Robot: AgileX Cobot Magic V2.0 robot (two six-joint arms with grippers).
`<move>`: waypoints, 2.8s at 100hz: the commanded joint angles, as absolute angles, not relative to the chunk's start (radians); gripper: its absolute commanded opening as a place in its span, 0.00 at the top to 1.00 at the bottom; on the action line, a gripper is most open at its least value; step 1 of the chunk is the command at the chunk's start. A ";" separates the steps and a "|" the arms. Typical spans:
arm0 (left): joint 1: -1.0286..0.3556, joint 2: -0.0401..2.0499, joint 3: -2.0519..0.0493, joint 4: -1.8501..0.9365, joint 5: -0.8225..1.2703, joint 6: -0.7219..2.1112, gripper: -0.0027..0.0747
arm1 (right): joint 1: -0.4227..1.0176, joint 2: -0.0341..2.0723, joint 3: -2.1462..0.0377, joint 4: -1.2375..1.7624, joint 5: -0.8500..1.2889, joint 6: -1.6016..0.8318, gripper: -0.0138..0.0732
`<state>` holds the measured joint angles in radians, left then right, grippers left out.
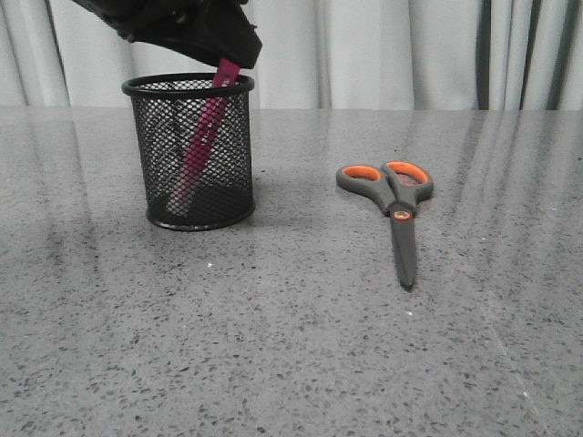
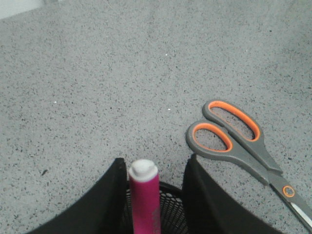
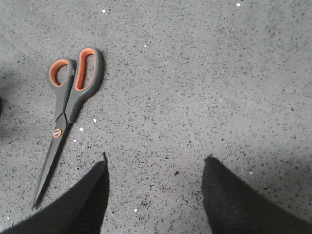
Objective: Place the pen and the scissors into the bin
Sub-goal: 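Lower the marker into the cup, open the left gripper and withdraw, then lower the right gripper onto the scissors near the pivot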
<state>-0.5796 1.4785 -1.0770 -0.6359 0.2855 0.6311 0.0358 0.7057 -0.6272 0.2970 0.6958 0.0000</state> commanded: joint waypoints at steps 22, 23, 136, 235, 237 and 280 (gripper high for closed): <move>-0.529 1.304 -1.122 -0.597 0.236 0.629 0.63 | 0.029 0.710 -0.662 0.300 0.644 -0.005 0.41; -0.526 1.300 -1.122 -0.595 0.235 0.629 0.63 | 0.029 0.710 -0.662 0.300 0.644 -0.005 0.41; -0.001 1.090 -1.074 -0.623 0.650 0.529 0.63 | 0.029 0.782 -0.776 0.339 0.698 -0.123 0.41; -0.001 1.036 -1.034 -0.628 0.609 0.524 0.63 | 0.550 1.328 -1.164 -0.108 0.889 0.346 0.41; -0.001 1.036 -1.034 -0.628 0.609 0.524 0.63 | 0.550 1.340 -1.164 -0.103 0.888 0.354 0.41; -0.001 1.036 -1.034 -0.628 0.607 0.524 0.63 | 0.552 1.448 -1.164 -0.010 0.771 0.377 0.40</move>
